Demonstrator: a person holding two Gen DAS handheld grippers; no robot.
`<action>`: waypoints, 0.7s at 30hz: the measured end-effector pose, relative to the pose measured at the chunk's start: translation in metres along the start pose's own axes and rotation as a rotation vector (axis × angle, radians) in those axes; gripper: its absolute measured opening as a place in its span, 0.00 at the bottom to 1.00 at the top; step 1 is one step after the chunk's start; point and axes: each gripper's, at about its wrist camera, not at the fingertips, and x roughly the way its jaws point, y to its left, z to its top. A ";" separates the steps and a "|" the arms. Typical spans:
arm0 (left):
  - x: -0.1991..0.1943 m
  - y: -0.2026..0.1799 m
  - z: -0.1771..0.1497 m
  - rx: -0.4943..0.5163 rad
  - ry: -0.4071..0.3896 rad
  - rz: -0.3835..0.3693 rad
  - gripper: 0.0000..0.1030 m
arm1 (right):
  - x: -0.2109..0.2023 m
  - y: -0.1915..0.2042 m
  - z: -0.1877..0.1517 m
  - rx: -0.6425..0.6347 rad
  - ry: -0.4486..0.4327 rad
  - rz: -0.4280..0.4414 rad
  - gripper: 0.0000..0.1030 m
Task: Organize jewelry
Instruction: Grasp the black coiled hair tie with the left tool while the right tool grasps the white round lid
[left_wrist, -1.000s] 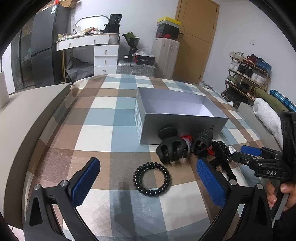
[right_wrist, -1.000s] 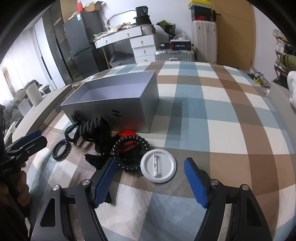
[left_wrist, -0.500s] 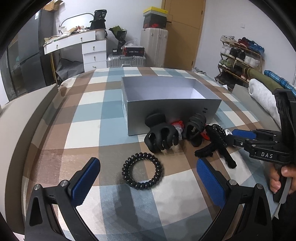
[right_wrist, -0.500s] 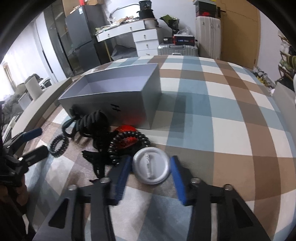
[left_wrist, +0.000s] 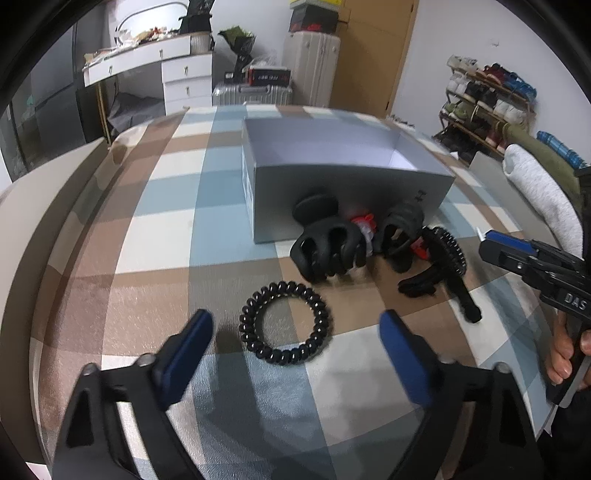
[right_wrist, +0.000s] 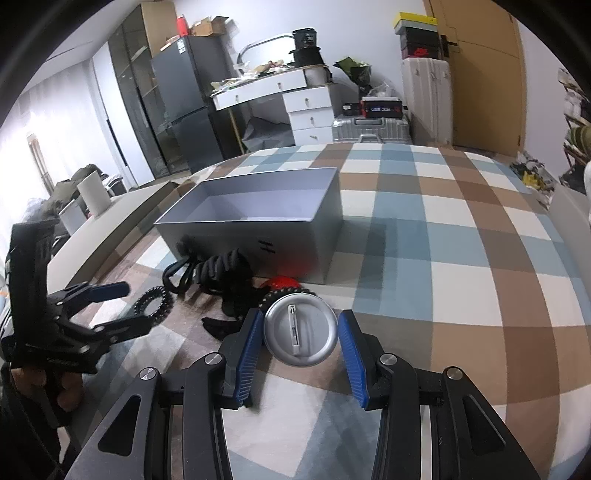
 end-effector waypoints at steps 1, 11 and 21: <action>0.001 0.000 0.000 -0.001 0.009 -0.001 0.72 | 0.001 0.001 0.000 -0.003 0.002 0.003 0.40; -0.005 0.005 -0.001 -0.018 -0.007 -0.017 0.63 | 0.000 0.008 -0.003 -0.014 0.001 0.027 0.40; 0.000 0.029 0.003 -0.086 -0.007 0.048 0.32 | 0.000 0.009 -0.003 -0.014 0.002 0.026 0.40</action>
